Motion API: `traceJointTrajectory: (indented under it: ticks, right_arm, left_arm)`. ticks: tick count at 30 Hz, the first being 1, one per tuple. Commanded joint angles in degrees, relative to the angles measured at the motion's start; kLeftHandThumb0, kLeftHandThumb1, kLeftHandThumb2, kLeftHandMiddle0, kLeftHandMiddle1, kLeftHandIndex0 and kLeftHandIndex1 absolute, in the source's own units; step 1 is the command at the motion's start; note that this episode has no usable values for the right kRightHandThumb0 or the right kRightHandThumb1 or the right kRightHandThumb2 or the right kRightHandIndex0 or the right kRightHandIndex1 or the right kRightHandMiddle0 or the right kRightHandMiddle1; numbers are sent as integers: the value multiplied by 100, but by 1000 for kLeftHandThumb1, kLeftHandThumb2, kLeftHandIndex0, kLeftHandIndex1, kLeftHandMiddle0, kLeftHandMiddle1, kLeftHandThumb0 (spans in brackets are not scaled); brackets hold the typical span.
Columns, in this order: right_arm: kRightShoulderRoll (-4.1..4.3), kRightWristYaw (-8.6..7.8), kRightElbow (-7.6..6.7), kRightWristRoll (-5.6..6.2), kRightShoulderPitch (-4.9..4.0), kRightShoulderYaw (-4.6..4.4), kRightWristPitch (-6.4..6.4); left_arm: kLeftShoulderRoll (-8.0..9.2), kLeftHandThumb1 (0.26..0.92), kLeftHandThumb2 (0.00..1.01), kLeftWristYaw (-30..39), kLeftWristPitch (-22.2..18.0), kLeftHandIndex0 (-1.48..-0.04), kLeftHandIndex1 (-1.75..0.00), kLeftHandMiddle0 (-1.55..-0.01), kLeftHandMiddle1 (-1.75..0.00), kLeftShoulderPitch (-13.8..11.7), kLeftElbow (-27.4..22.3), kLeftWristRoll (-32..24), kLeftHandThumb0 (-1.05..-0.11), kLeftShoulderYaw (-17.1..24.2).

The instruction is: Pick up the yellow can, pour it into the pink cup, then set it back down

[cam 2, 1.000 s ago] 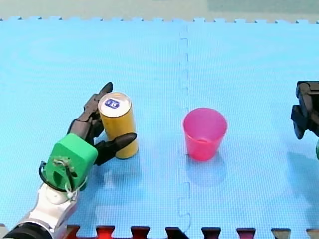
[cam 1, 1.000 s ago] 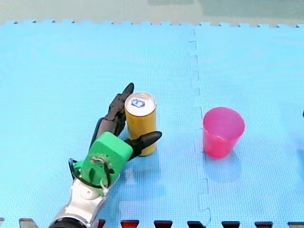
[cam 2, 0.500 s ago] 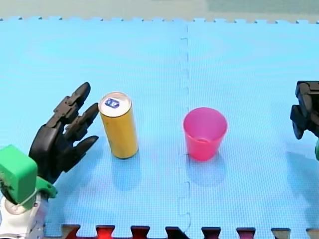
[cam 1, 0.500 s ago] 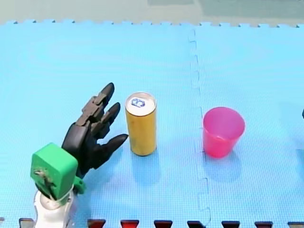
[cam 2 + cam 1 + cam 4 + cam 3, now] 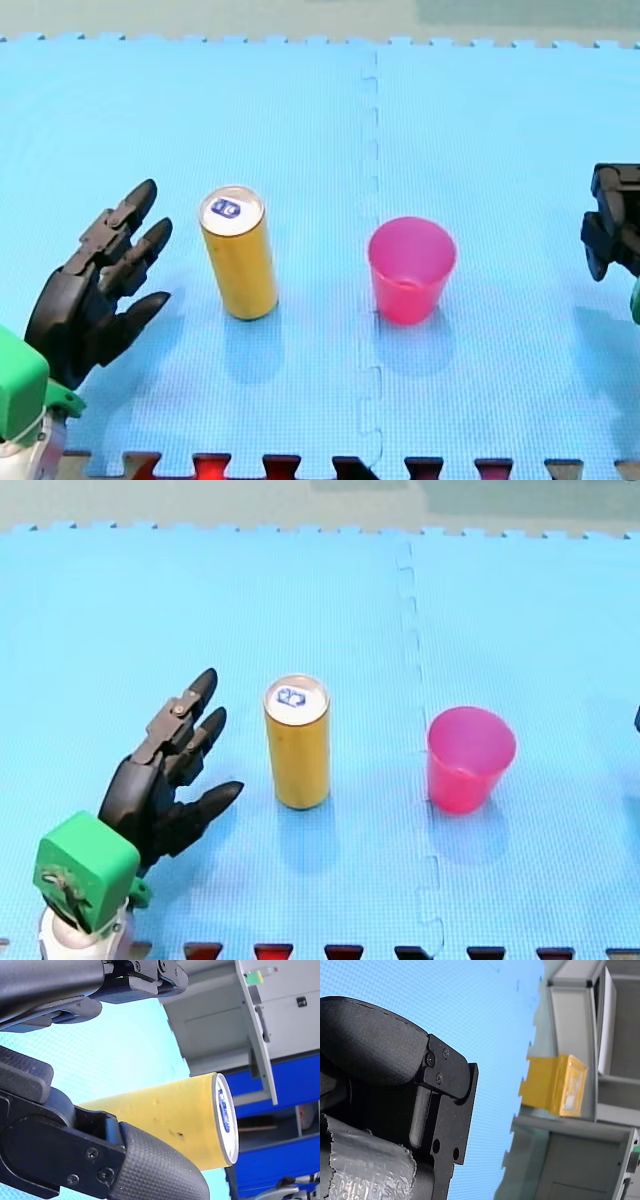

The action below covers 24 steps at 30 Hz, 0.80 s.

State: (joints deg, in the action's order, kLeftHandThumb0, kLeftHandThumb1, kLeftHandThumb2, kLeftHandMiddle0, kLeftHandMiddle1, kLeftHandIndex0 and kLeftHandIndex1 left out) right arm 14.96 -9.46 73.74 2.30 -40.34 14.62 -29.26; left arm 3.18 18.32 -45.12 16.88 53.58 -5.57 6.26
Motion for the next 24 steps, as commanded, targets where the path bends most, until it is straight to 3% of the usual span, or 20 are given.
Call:
traceJointTrajectory:
  ticks: [1,24]
  right_arm:
    - [9,-2,-16,30,12,11,3]
    - [29,14,-16,21,8,-19,22]
  left_arm:
    - [49,921,66,7,6,-222,-11,-262,-3,-14,6,-6,-1048,7]
    - [-64,921,64,-286,-255,-239,-10,-268,-5,-25,101,197,-1048,-90]
